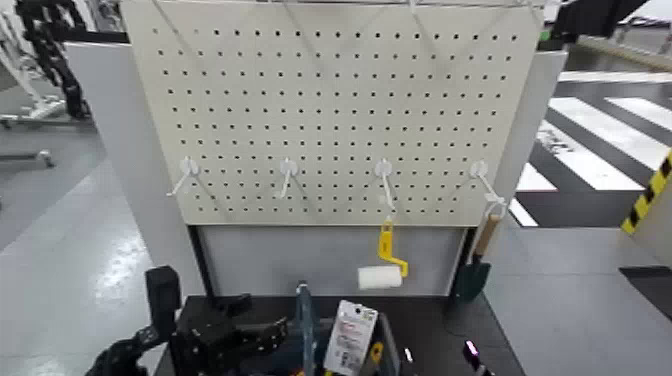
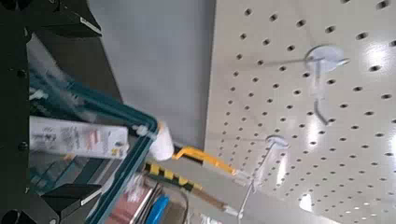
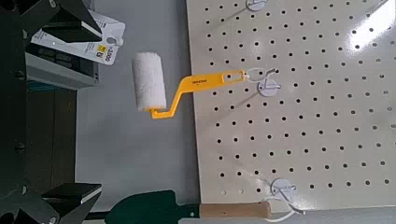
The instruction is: Put the red screwdriver into the crate.
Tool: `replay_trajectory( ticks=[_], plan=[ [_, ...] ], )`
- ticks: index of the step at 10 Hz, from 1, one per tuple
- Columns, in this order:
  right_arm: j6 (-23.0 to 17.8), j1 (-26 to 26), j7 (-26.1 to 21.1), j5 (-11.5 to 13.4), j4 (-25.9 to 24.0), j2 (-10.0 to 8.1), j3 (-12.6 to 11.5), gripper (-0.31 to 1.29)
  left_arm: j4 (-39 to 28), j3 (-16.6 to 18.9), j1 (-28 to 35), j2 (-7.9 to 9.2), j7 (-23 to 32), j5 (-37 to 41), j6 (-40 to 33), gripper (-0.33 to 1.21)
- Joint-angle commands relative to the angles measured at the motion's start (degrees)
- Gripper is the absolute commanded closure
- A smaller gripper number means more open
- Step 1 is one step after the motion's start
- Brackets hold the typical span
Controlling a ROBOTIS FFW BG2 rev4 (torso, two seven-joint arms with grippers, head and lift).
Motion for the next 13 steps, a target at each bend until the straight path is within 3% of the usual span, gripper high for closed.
replay_trajectory(
  ticks=[1,5,7,8,13],
  plan=[
    [-0.3,0.1,-0.1,0.1,-0.1,0.06,-0.2,0.16,-0.8,-0.7,3.6,-1.46,6.9,-1.7,-10.5,0.11],
    [-1.0,0.2,-0.1,0.7,-0.2,0.15,-0.4,0.16,-0.3,-1.6,11.3,-4.98,23.9,-7.4,-26.7,0.1],
    [-1.8,0.3,-0.2,1.6,-0.4,0.06,-0.4,0.16,-0.3,-0.8,14.5,-7.88,28.8,-12.3,-31.2,0.09],
    [-1.7,0.3,-0.2,1.8,-0.6,0.06,-0.4,0.16,-0.3,-0.7,15.5,-8.41,29.7,-13.2,-32.0,0.09],
    [-0.9,0.5,-0.3,2.5,-1.1,0.15,-1.0,0.16,-1.5,-2.1,17.0,-7.62,33.9,-16.3,-33.7,0.09]
  ],
)
